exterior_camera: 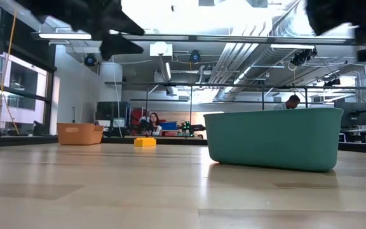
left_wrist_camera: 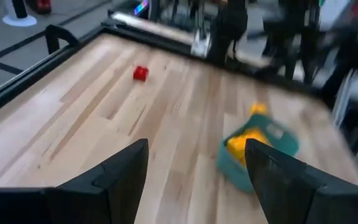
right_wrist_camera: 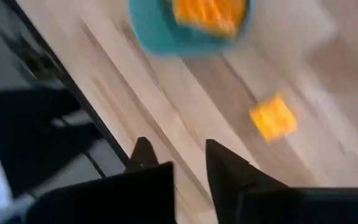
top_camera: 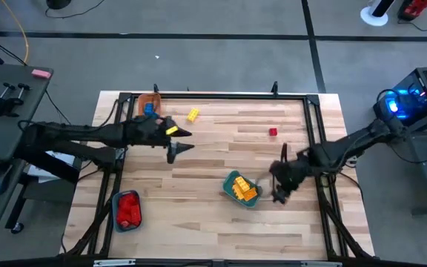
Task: Sort blocks
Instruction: Put the yellow game piece into the right blue bin
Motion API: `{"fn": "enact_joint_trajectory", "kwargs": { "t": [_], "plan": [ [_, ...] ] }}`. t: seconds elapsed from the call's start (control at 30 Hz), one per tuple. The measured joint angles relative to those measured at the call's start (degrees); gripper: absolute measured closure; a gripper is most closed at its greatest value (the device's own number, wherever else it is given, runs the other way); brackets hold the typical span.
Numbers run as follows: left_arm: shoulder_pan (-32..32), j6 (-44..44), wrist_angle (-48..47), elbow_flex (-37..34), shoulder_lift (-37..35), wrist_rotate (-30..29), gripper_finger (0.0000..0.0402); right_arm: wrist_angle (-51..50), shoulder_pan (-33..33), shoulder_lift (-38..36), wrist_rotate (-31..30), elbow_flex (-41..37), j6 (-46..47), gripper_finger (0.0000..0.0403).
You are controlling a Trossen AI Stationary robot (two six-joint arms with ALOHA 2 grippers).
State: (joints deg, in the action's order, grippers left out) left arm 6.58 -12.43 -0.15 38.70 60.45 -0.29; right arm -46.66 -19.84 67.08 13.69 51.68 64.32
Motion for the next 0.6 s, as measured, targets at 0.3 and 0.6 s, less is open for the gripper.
{"fn": "enact_joint_trajectory", "kwargs": {
  "t": [0.3, 0.6],
  "plan": [
    [0.16, -10.94, 7.14, -8.20, -6.56, -5.41, 0.0152, -5.15, -13.81, 8.02, -11.10, 0.00, -3.99, 0.0246],
    [0.09, -11.01, 8.57, -8.20, -6.32, -5.38, 0.0152, -6.15, -12.32, 20.07, -9.40, -0.02, -15.44, 0.0151]
  ]
}}
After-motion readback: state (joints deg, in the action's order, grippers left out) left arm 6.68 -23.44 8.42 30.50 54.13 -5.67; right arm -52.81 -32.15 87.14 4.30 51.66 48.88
